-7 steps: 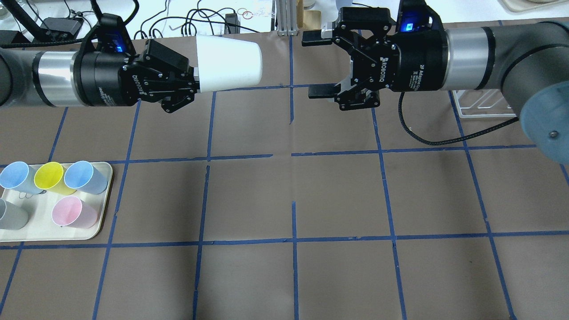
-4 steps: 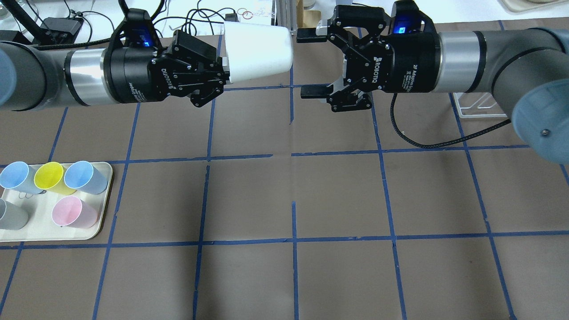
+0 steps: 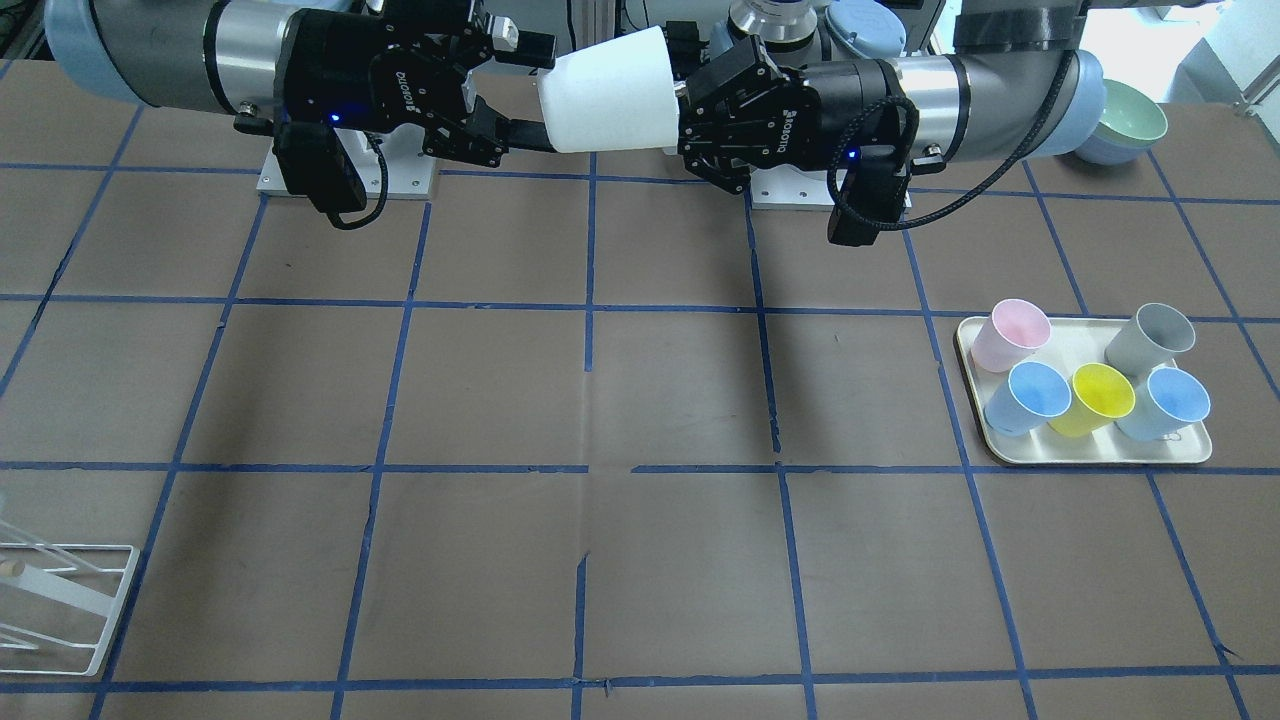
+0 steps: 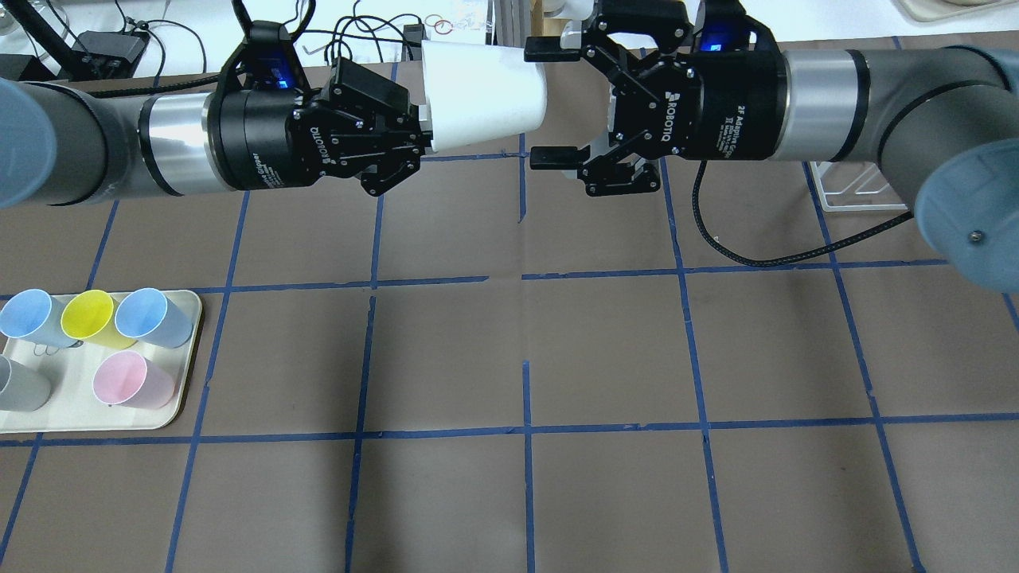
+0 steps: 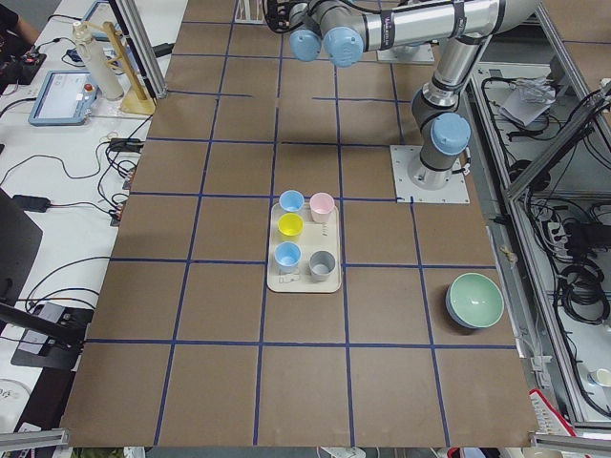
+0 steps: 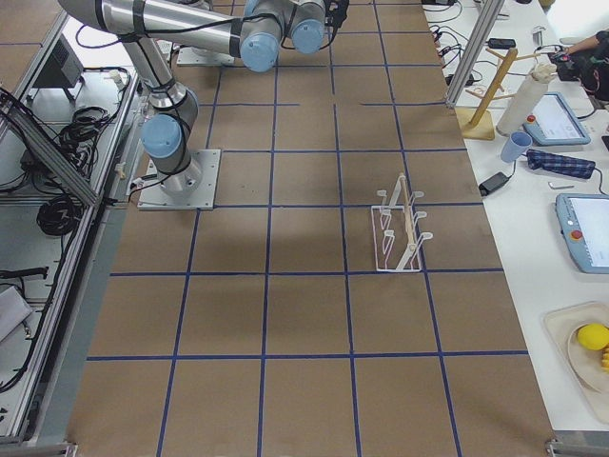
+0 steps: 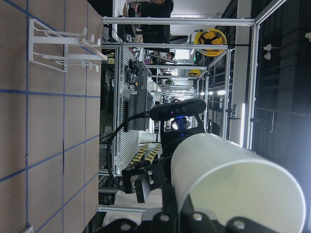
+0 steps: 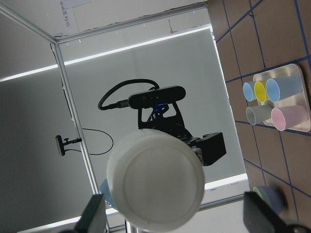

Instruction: Transfer IKEA cup to right arm and place on rack

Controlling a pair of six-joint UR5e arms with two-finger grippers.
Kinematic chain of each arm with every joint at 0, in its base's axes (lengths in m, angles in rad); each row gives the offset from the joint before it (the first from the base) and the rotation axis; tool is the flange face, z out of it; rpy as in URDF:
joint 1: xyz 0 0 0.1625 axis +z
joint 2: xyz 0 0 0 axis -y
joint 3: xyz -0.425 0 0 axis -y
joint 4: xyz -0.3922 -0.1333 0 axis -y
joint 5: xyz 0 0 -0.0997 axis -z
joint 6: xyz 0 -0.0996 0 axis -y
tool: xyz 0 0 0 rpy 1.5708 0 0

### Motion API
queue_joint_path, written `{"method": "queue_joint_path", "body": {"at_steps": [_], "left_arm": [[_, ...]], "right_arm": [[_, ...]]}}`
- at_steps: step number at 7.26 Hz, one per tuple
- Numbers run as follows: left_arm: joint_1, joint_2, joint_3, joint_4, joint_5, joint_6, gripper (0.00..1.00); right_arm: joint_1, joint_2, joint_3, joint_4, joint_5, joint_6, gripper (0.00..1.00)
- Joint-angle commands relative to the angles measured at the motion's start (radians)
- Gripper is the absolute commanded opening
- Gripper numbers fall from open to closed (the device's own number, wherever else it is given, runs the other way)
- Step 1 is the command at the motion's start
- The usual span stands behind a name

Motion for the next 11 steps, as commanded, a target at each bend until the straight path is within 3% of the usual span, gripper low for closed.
{"method": "queue_joint_path", "body": {"at_steps": [1,3,5,6,8,9,10,11], "left_arm": [[-0.004,0.000,-0.002,0.001,-0.001,-0.001,0.00],[-0.004,0.000,-0.002,0.004,0.000,0.000,0.00],[-0.005,0.000,-0.002,0.006,0.000,0.000,0.00],[-0.005,0.000,-0.002,0.006,0.000,0.000,0.00],[-0.005,0.000,0.000,0.009,-0.001,-0.004,0.05],[-0.005,-0.001,0.000,0.009,-0.001,-0.004,0.30],[-0.005,0.000,0.000,0.009,-0.004,-0.006,0.85],[-0.005,0.005,0.000,0.006,0.005,-0.032,1.00]], "right_arm": [[0.005,0.006,-0.004,-0.012,0.030,0.021,1.00],[0.048,0.028,-0.005,-0.018,0.033,0.019,0.96],[0.051,0.028,-0.008,-0.016,0.031,0.025,0.84],[0.051,0.026,-0.008,-0.016,0.031,0.028,0.71],[0.051,0.028,-0.008,-0.016,0.031,0.027,0.25],[0.051,0.028,-0.010,-0.016,0.031,0.025,0.11],[0.049,0.028,-0.010,-0.016,0.031,0.027,0.07],[0.040,0.028,-0.016,-0.015,0.031,0.027,0.06]]}}
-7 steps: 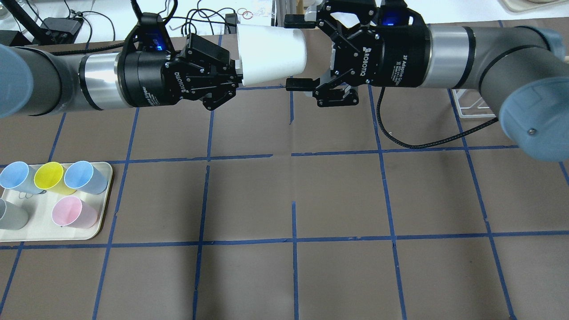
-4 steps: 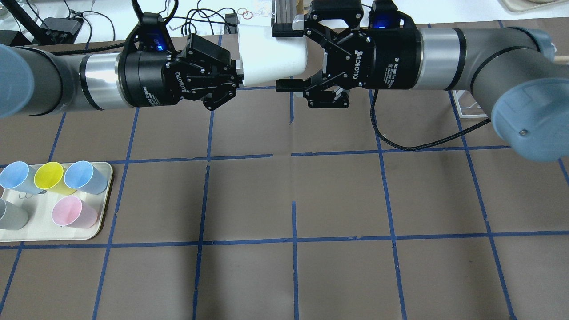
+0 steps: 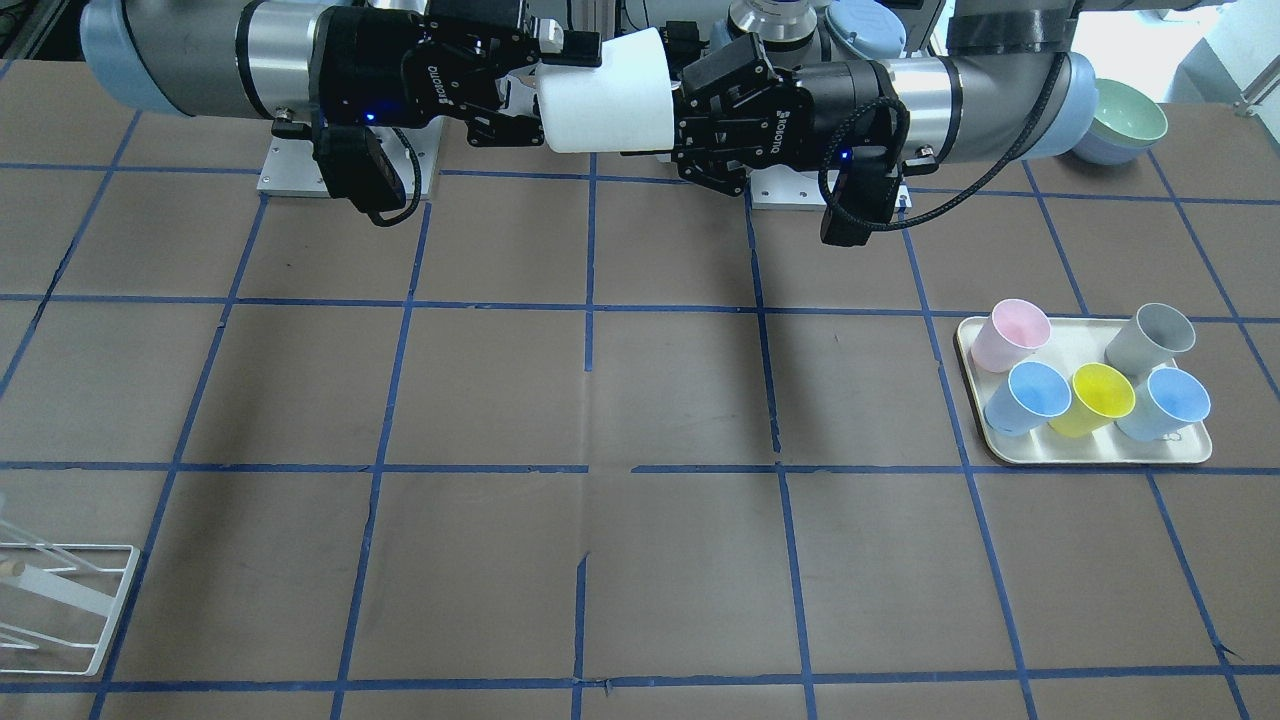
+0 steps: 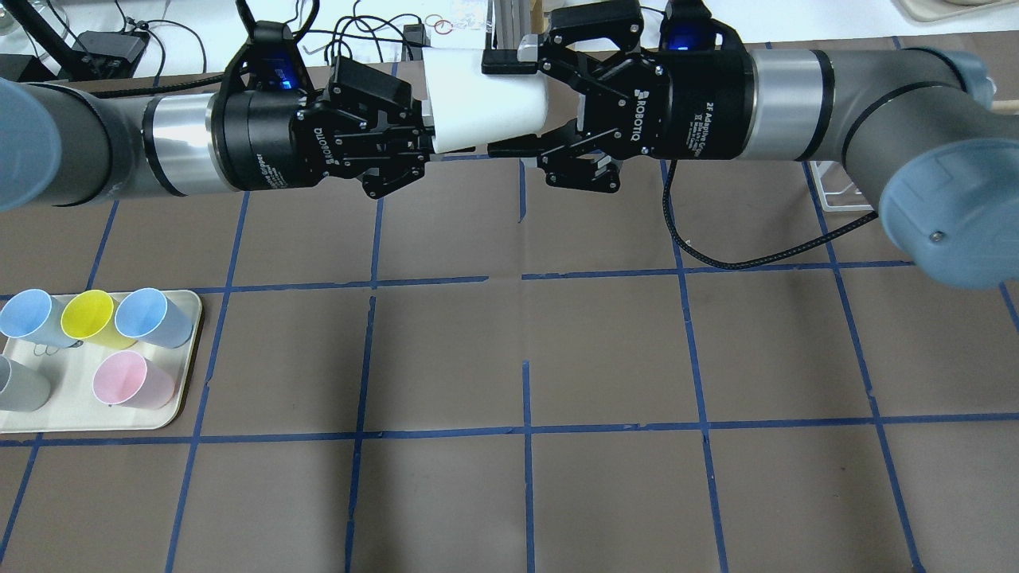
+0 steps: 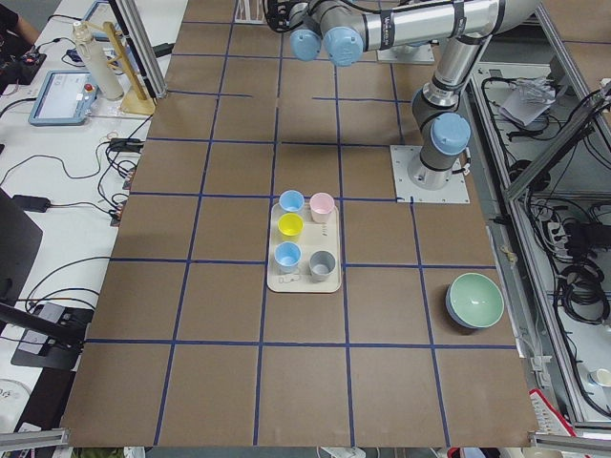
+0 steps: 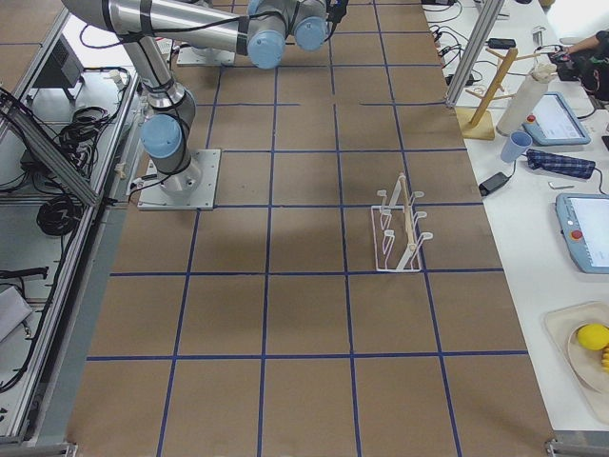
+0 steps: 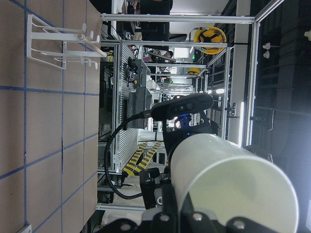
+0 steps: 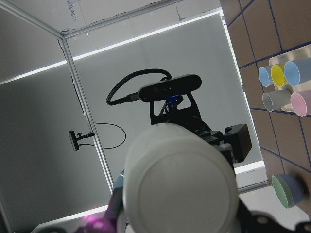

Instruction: Transfer IKEA cup to right arm and place on rack

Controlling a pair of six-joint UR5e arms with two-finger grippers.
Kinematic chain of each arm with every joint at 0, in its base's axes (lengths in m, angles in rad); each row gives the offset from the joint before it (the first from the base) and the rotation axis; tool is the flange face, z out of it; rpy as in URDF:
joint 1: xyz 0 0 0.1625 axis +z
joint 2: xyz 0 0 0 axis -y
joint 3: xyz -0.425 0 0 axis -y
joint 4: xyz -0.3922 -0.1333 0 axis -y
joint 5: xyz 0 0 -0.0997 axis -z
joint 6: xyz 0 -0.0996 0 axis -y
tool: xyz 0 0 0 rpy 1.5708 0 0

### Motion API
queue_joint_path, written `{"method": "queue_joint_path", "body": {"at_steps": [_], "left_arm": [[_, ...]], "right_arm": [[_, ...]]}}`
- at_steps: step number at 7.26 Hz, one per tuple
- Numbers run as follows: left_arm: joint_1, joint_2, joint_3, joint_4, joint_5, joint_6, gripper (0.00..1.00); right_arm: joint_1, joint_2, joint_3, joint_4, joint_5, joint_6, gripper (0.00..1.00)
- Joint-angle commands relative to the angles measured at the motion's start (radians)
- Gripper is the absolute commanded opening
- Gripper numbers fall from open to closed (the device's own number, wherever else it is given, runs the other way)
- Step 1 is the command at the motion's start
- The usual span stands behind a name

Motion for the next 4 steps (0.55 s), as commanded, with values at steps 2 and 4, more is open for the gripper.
{"method": "queue_joint_path", "body": {"at_steps": [2,4], "left_arm": [[0.002,0.008,0.020,0.005,0.012,-0.106,1.00],[0.006,0.021,0.026,0.033,0.034,-0.172,1.00]], "right_arm": [[-0.037,0.000,-0.015,0.003,-0.002,0.002,0.06],[-0.073,0.000,-0.017,0.004,-0.008,0.008,0.06]]}}
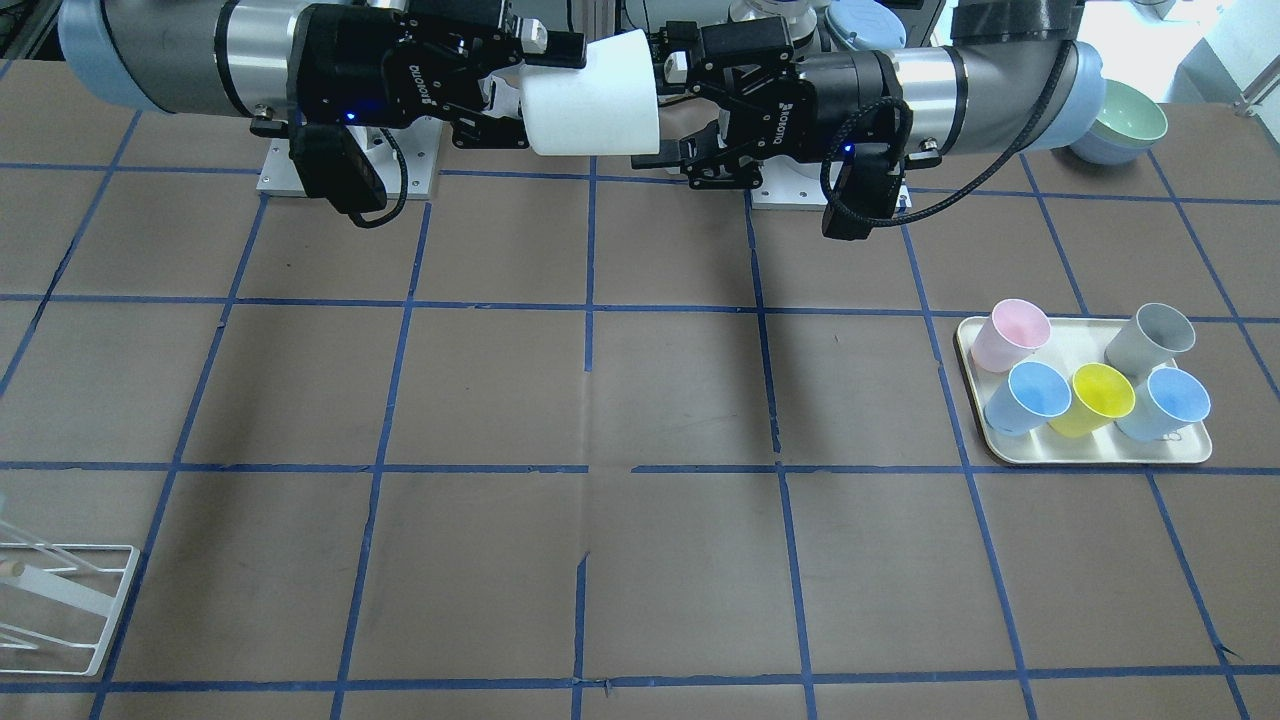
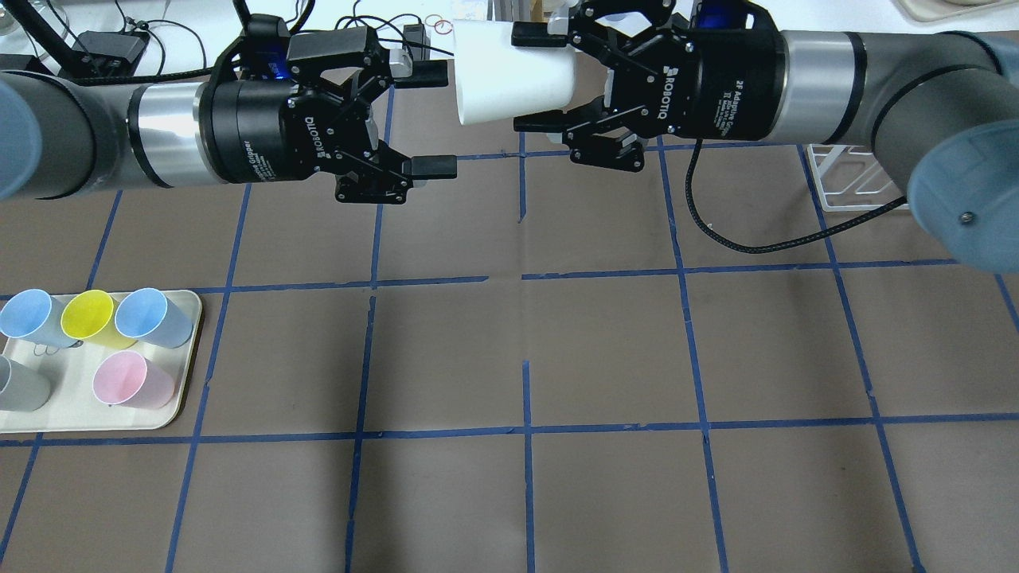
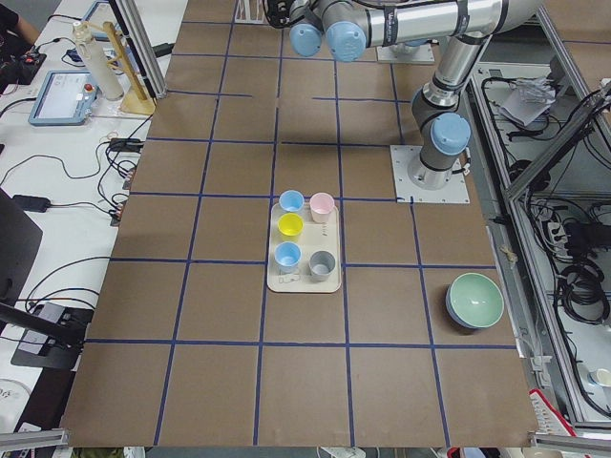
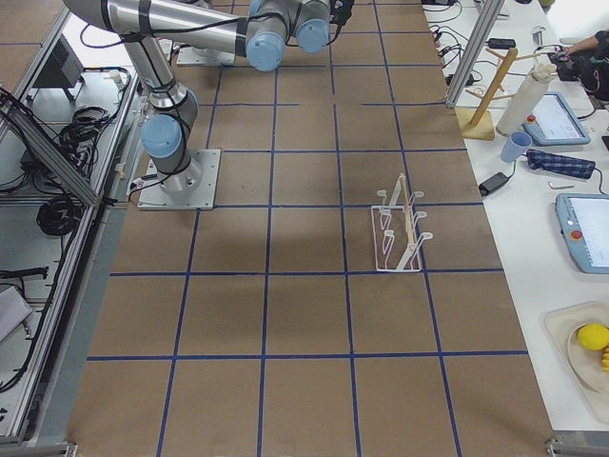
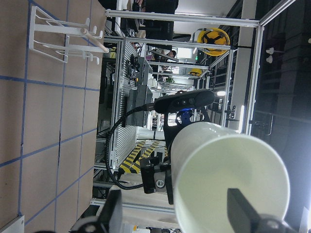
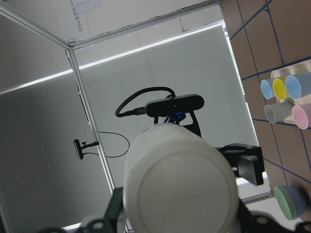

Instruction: Transfer IKEA cup to right arm and place on rack

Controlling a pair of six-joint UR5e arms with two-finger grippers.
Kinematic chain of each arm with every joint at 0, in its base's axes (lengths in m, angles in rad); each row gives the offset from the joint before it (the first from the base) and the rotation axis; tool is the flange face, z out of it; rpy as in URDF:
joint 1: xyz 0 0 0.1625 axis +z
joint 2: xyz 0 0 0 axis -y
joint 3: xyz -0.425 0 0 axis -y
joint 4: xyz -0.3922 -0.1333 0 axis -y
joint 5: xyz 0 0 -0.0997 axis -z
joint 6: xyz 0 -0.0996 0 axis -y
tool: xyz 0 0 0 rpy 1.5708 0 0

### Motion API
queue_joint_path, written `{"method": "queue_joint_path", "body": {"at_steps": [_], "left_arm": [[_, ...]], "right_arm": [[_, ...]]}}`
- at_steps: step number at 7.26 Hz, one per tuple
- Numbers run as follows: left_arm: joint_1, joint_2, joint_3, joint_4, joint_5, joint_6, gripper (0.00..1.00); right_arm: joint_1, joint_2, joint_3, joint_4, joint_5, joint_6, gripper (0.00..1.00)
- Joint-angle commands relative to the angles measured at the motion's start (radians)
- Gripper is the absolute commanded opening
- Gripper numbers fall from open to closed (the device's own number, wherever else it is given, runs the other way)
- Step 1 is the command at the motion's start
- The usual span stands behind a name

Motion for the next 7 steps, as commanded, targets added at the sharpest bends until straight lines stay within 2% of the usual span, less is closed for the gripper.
{"method": "queue_joint_path", "body": {"at_steps": [1,3,4,5,7], "left_arm": [[0.002,0.003,0.034,0.074,0.103,-0.138,1.00],[0.002,0.006,0.082,0.331,0.367,-0.455,1.00],[-0.003,0.006,0.073,0.472,0.547,-0.593,1.00],[-0.009,0.006,0.070,0.557,0.681,-0.657,1.00],[-0.065,0.009,0.084,0.649,0.971,-0.714,1.00]], "right_arm": [[-0.048,0.000,-0.005,0.002,-0.004,0.006,0.06],[-0.135,0.000,-0.007,0.002,-0.012,0.006,0.07],[-0.175,-0.002,-0.010,-0.005,-0.070,0.006,0.07],[-0.215,-0.003,-0.013,-0.005,-0.178,0.006,0.07],[-0.270,-0.005,-0.017,-0.068,-0.478,0.002,0.07]]}}
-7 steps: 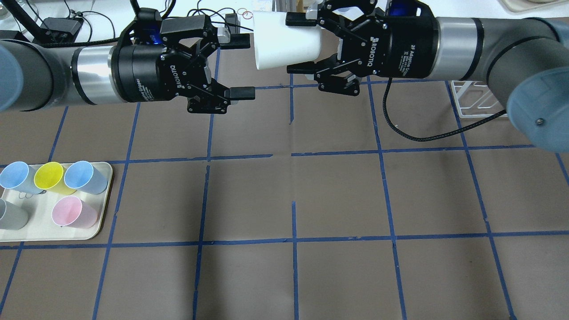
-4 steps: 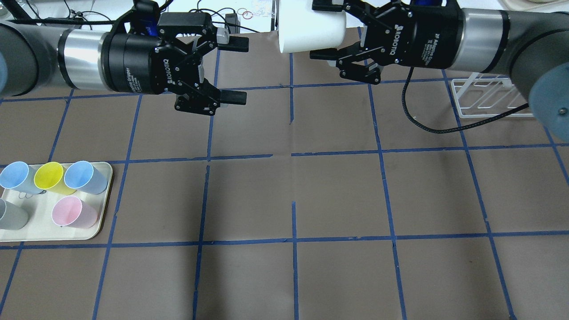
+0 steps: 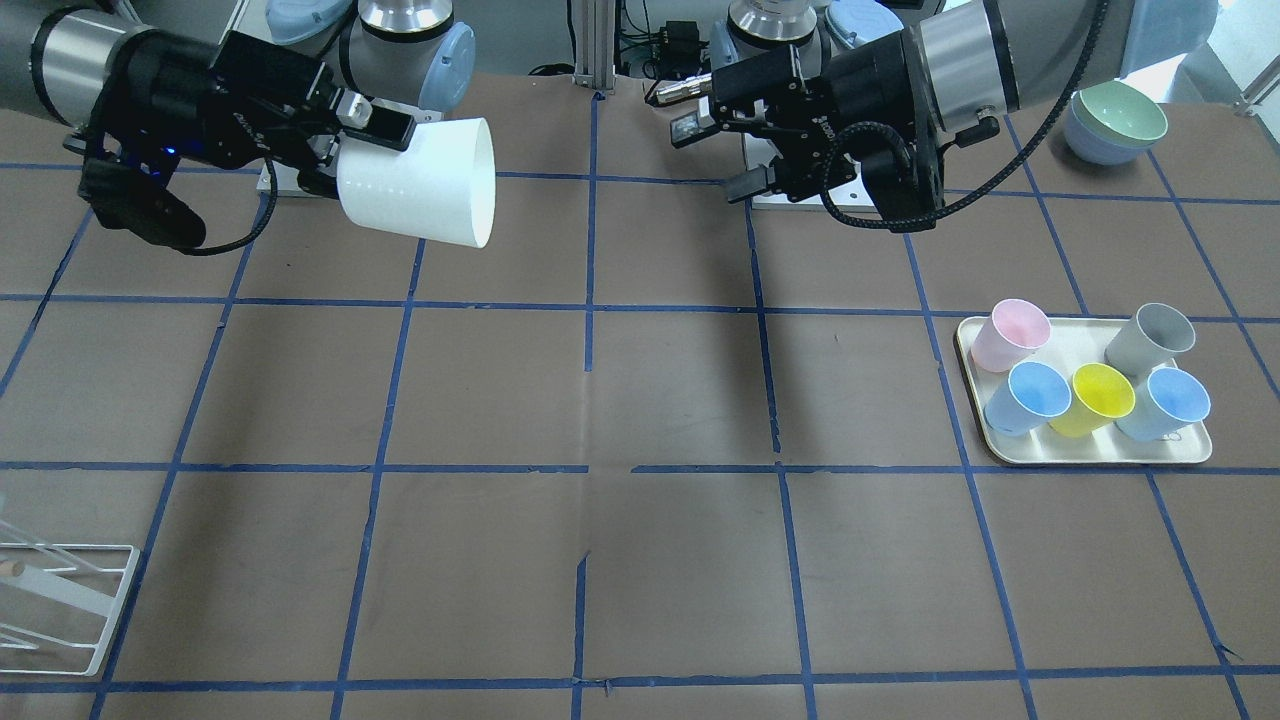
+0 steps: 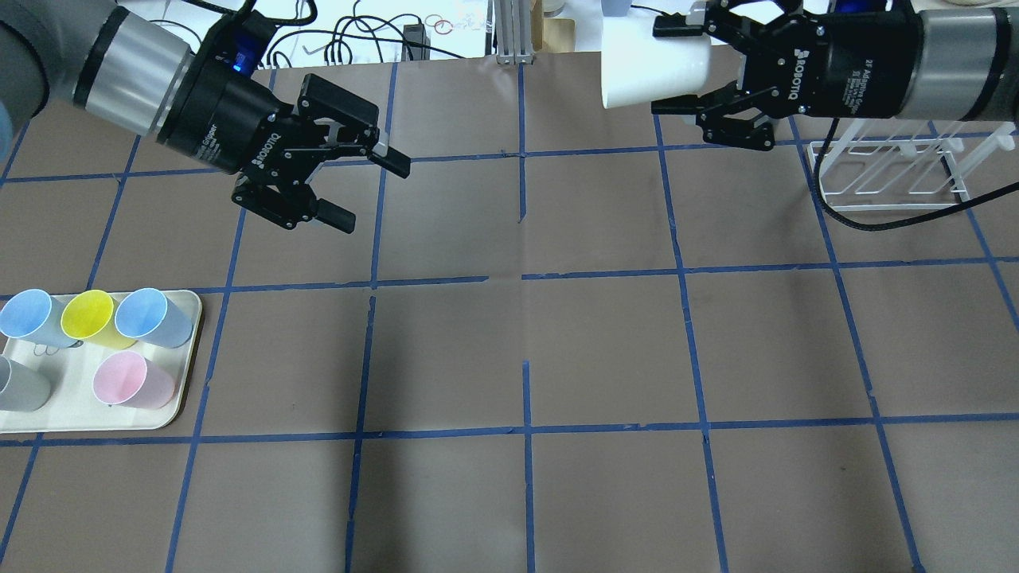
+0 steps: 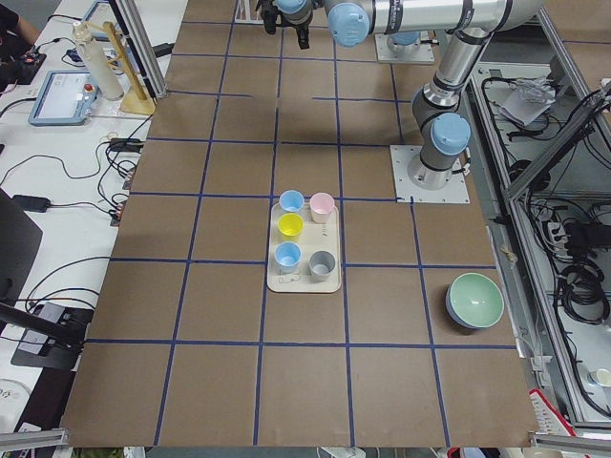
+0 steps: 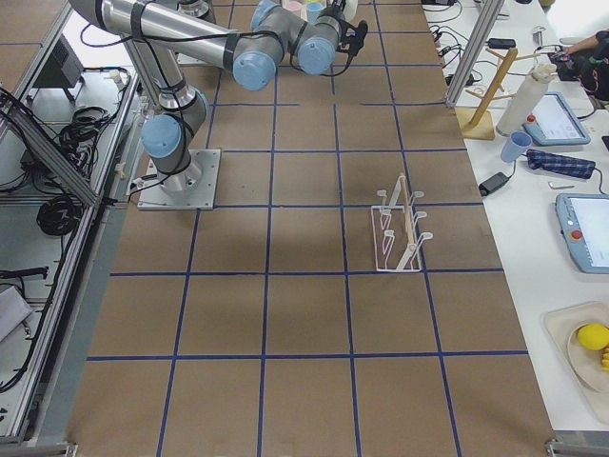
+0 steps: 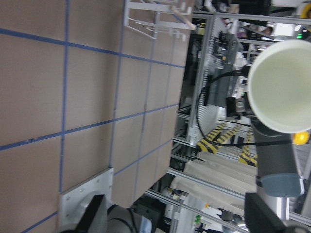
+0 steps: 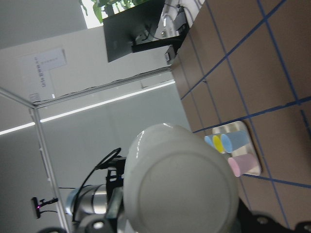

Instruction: Transfer IKEA cup to right arm and place on rack

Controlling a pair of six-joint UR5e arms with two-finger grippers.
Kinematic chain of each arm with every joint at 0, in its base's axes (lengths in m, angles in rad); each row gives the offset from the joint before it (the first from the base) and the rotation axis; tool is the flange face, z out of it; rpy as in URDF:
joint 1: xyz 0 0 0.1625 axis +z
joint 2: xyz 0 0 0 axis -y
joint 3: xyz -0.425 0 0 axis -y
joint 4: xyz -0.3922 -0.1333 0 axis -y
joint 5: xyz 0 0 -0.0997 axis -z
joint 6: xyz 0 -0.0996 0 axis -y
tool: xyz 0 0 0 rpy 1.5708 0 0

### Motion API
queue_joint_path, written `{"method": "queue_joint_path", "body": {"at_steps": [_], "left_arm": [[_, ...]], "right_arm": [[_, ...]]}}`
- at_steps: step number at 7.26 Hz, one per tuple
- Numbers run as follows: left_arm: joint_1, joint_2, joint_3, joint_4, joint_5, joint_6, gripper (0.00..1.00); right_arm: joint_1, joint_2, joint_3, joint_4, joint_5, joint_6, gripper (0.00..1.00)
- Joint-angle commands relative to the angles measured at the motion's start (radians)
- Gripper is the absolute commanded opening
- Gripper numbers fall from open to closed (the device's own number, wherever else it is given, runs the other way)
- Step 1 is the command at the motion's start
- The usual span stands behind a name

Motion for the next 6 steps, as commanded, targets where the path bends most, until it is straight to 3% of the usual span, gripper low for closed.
{"method": "queue_joint_path", "body": {"at_steps": [1,2,3,5,6], "left_arm": [[-0.106,-0.003,0.005,0.177,0.359,-0.169,1.00],[-0.159,-0.015,0.005,0.236,0.483,-0.229,1.00],[-0.168,-0.011,-0.006,0.262,0.545,-0.233,1.00],[-0.165,-0.006,-0.017,0.336,0.587,-0.221,1.00],[-0.165,-0.006,-0.017,0.338,0.588,-0.219,1.00]], "right_arm": [[-0.057,0.001,-0.007,-0.107,-0.327,-0.013,0.07],[-0.064,0.001,-0.029,-0.136,-0.509,-0.037,0.07],[-0.066,0.003,-0.060,-0.147,-0.654,-0.147,0.07],[-0.066,0.004,-0.120,-0.187,-0.985,-0.416,0.07],[-0.066,0.007,-0.117,-0.265,-1.085,-0.489,0.06]]}}
